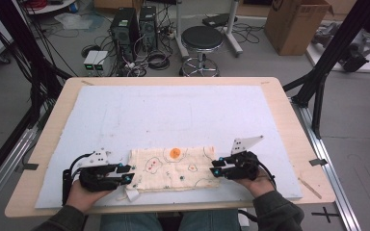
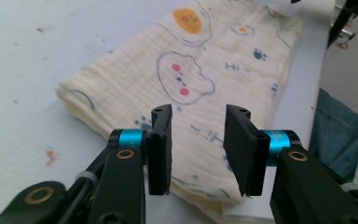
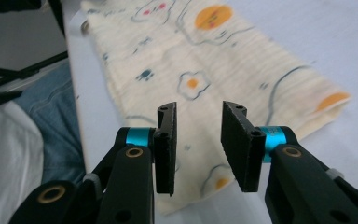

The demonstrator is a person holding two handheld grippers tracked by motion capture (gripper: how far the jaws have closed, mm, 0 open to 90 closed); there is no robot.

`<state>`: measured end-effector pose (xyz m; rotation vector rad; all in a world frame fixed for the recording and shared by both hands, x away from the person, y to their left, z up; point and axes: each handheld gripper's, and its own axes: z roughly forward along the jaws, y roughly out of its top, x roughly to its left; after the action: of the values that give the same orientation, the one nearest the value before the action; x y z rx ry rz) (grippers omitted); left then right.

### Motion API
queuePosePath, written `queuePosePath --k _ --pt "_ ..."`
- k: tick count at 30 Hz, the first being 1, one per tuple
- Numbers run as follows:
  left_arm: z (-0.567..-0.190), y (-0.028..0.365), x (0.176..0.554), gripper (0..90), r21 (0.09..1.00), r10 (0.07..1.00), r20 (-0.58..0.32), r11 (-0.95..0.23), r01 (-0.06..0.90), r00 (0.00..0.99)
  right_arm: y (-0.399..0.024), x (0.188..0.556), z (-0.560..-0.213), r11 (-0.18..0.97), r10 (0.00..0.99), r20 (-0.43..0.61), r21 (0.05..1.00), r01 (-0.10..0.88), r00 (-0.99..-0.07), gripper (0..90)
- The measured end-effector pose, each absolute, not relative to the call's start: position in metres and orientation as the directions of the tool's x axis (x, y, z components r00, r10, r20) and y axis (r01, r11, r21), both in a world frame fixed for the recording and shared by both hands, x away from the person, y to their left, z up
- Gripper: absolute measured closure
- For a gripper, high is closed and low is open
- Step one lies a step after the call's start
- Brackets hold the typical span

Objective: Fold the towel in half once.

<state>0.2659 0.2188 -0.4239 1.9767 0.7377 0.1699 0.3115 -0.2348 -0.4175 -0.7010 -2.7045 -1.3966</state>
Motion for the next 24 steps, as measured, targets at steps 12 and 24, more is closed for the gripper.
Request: queuePosePath --k 12,24 --pt "-0.413 0.216 0.308 57.4 0.858 0.662 -0.168 -0.267 0.440 0.730 -0.226 0.356 -0.400 0.457 0.469 0.194 0.781 0.425 -0.861 62.7" --pt "-0.426 0.215 0.335 55.9 0.818 0.685 -0.215 -0.263 0.512 0.696 -0.220 0.391 -0.417 0.429 0.510 0.265 0.746 0.509 -0.818 61.3"
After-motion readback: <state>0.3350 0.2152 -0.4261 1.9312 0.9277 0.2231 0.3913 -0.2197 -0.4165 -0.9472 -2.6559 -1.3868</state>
